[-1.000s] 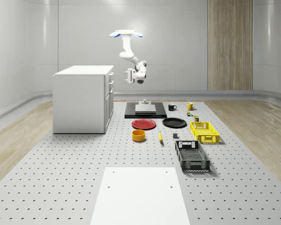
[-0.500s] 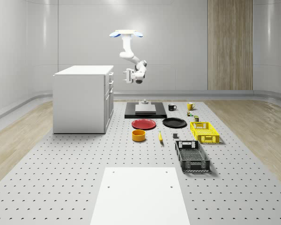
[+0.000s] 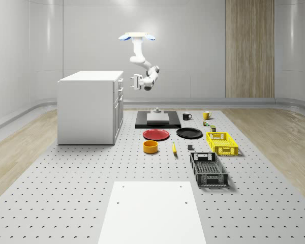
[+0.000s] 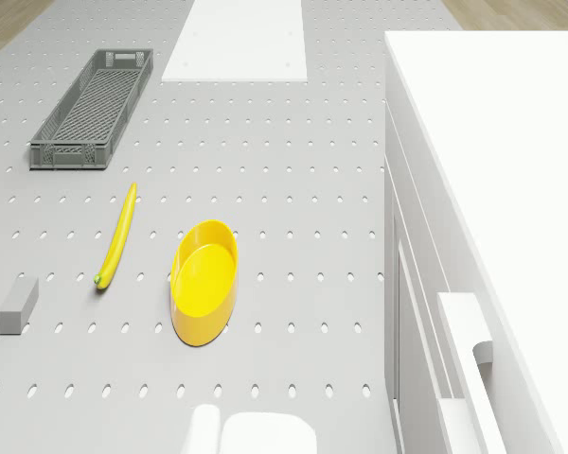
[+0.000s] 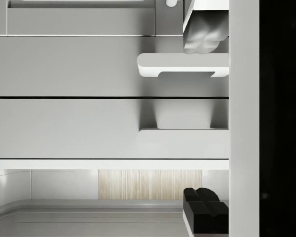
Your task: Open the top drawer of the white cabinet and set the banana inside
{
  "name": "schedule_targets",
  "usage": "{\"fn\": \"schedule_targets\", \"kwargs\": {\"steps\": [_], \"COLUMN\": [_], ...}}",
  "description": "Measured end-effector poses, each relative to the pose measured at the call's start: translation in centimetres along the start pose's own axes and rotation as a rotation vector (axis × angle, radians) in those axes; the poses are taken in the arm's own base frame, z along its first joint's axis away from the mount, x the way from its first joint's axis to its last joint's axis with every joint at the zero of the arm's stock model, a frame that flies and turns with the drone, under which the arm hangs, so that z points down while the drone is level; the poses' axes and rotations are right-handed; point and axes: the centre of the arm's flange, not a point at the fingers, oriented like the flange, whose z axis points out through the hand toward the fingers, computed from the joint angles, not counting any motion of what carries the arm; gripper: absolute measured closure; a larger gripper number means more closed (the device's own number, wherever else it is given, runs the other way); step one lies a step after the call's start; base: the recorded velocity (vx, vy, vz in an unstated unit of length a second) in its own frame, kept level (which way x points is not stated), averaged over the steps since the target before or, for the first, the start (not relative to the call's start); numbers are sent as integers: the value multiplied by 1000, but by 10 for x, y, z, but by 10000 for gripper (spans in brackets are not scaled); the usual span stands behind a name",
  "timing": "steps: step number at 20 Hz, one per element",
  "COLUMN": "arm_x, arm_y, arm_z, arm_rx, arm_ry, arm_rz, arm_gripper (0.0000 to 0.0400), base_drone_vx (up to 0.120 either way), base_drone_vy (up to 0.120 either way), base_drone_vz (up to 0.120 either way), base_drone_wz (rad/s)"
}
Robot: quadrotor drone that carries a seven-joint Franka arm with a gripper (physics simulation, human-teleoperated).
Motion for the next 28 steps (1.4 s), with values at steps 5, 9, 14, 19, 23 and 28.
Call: {"fn": "schedule_targets", "kwargs": {"steps": [5, 9, 14, 19, 23, 28], "arm_x": [1, 5, 9, 10, 6, -1], "arm_y": [1, 5, 9, 10, 15, 22], "arm_z": [17, 27, 40, 56, 63, 66], "arm_rx": [0, 0, 0, 0, 0, 0], "arm_ry": [0, 0, 0, 0, 0, 0], "arm_rz": [0, 0, 0, 0, 0, 0], "arm_gripper": [0, 0, 0, 0, 0, 0], "base_drone_vx": [0, 0, 0, 0, 0, 0], "base_drone_vy": [0, 0, 0, 0, 0, 0], "base_drone_vz": [0, 0, 0, 0, 0, 0], "base_drone_wz": [0, 0, 0, 0, 0, 0]}}
